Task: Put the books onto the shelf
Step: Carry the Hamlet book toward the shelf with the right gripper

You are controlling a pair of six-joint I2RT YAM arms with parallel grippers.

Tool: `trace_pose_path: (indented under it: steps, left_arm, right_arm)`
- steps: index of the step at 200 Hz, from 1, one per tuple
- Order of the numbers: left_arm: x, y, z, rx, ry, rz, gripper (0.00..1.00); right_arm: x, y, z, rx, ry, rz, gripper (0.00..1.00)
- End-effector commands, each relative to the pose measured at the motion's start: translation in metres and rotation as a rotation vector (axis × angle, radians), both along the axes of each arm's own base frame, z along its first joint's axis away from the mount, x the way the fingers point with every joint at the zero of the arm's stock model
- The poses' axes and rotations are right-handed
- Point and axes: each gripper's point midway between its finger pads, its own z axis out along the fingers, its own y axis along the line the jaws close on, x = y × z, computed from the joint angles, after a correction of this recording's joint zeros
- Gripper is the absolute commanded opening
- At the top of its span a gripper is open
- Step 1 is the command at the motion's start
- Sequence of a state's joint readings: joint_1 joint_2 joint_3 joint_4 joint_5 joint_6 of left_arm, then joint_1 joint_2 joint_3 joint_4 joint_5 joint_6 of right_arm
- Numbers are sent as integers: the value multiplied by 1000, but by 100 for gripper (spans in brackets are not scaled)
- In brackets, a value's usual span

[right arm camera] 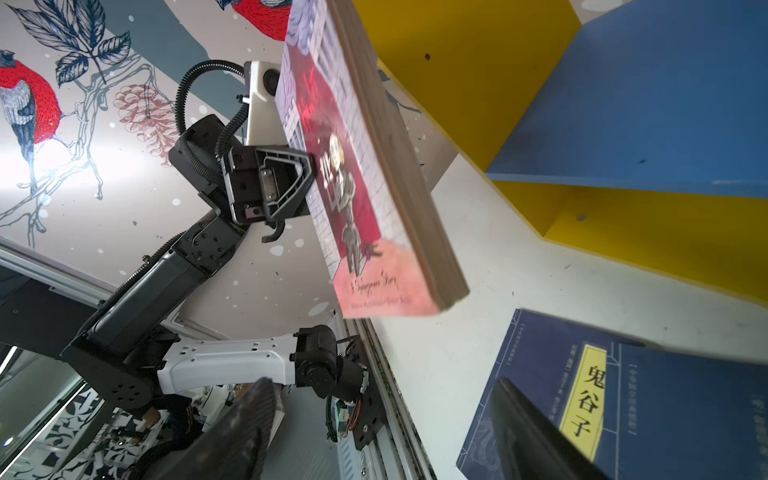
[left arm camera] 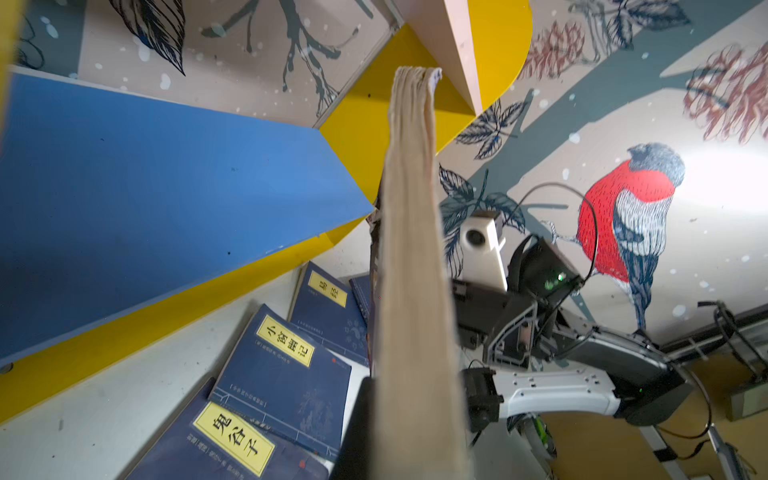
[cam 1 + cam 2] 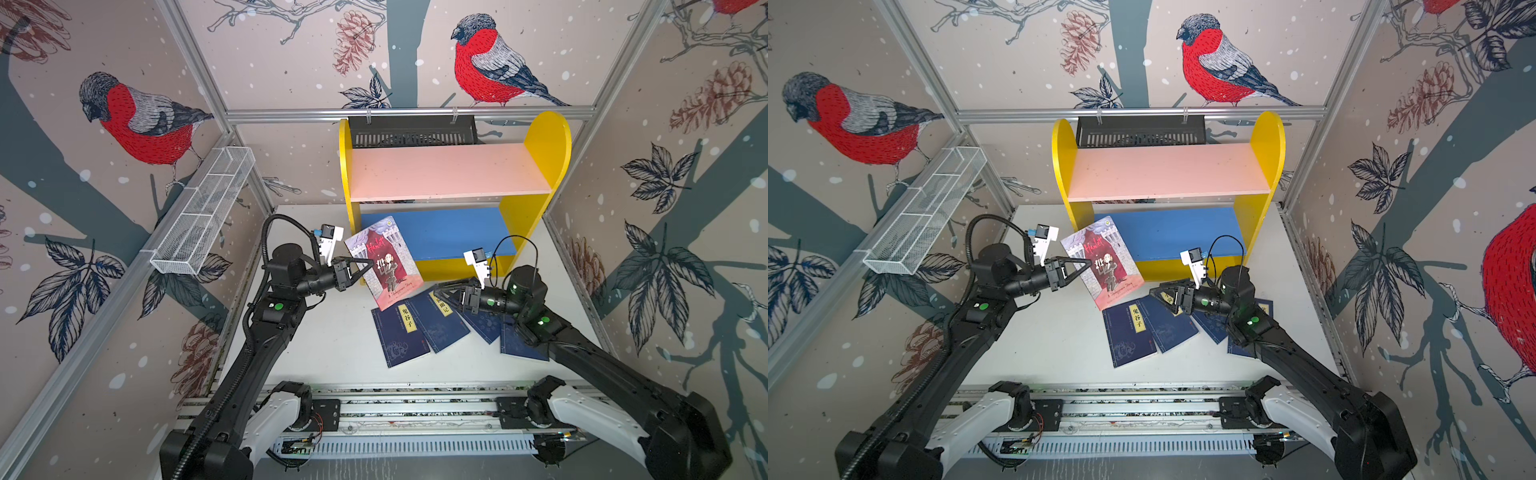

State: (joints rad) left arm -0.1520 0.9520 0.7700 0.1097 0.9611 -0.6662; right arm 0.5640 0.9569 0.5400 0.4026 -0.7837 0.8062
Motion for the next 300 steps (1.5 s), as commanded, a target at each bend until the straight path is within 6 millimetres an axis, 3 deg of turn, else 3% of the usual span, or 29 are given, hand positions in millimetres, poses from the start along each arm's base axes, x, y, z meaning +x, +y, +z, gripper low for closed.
trace_pose_path:
  steps: [1, 36, 78, 161, 171, 192, 220, 250, 264, 272, 290, 300]
  left_arm:
    - [10, 14, 26, -143, 5, 71, 0]
    - [-2, 16, 41, -266, 2, 33, 0]
    - [-21, 15, 53, -290, -39, -5, 0]
    - [-28, 19, 60, -344, -56, 11, 0]
    - [-30, 19, 62, -356, -54, 5, 0]
    - [-30, 20, 64, -380, -42, 0, 0]
    - [-31, 20, 65, -394, -42, -2, 0]
    - [-30, 21, 61, -394, -32, 12, 0]
    - [-30, 21, 59, -384, -37, 15, 0]
    - [-30, 21, 59, -380, -40, 18, 12]
    - [-31, 21, 58, -370, -52, 18, 53]
    - [-32, 20, 58, -356, -62, 18, 67]
  right_arm:
    - [-6, 9, 26, 92, -55, -35, 85]
    - [-19, 31, 30, 146, -45, -18, 86]
    - [-25, 55, 31, 196, -38, -8, 85]
    - [-21, 94, 63, 283, -75, -9, 79]
    - [-14, 102, 57, 261, -60, -17, 78]
    - [-8, 109, 58, 251, -63, -24, 69]
    - [-1, 113, 58, 274, -55, -43, 46]
    - [2, 114, 63, 282, -63, -36, 15]
    - [4, 115, 64, 270, -63, -25, 6]
    - [6, 114, 65, 263, -62, -21, 3]
    - [10, 112, 66, 249, -55, -12, 2]
    - [10, 110, 67, 240, -57, 3, 1]
